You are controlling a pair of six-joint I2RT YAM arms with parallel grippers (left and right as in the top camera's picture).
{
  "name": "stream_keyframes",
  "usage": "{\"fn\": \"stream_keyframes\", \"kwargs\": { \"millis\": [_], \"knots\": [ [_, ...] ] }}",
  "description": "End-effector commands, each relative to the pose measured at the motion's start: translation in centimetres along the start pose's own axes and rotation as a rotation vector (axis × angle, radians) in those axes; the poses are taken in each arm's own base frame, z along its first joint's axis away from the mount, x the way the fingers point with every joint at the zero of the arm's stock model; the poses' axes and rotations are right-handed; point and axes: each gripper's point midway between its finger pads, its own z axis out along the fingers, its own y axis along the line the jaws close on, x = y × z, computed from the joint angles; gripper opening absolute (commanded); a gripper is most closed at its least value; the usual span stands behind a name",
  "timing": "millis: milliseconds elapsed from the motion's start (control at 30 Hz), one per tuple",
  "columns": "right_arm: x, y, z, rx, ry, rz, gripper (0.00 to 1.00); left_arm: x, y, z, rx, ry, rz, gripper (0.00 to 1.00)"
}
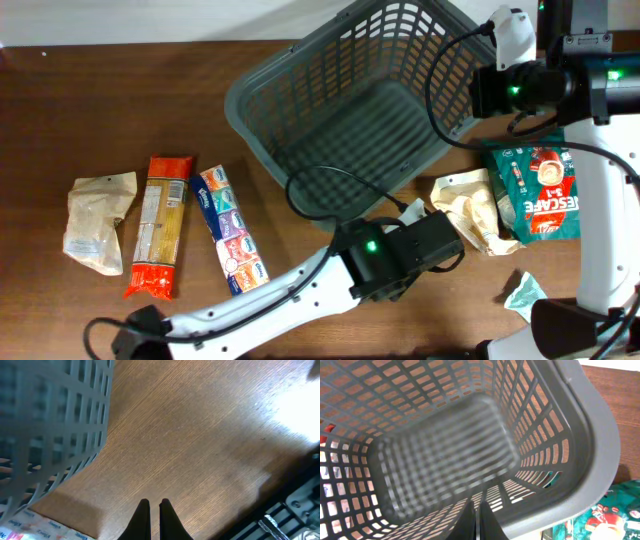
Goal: Pack container
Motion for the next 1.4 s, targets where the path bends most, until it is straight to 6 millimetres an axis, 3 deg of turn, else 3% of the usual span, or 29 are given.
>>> {"fn": "stream_keyframes", "kwargs": {
  "millis": [0, 267, 467, 833, 1033, 1367],
  "knots": [
    [0.0, 0.0, 1.4, -0.011, 0.024, -0.011, 0.04, -0.3, 0.1, -0.3, -0.013, -0.012, -0.013, 0.02],
    [0.7, -0.5, 3.7, -0.019, 0.087, 0.004, 0.04, -0.4, 0.2, -0.3, -0.017, -0.013, -0.013, 0.02],
    [1.4, -0.6, 4.9, -0.024, 0.131, 0.014, 0.04, -0.5, 1.4, -0.3, -0.082, -0.025, -0.015, 0.02],
    [1.6, -0.6, 5.0, -0.026, 0.140, 0.016, 0.04, -0.2, 5.5, -1.1, -0.314, -0.035, 0.016, 0.02],
    [1.6, -0.6, 5.0, -0.025, 0.140, 0.016, 0.04, 0.3, 7.8, -2.0, -0.449, -0.006, 0.121, 0.02],
    [1.8, -0.6, 4.9, -0.026, 0.149, 0.018, 0.03, -0.2, 9.0, -2.7, -0.537, -0.022, 0.174, 0.02]
  ]
}}
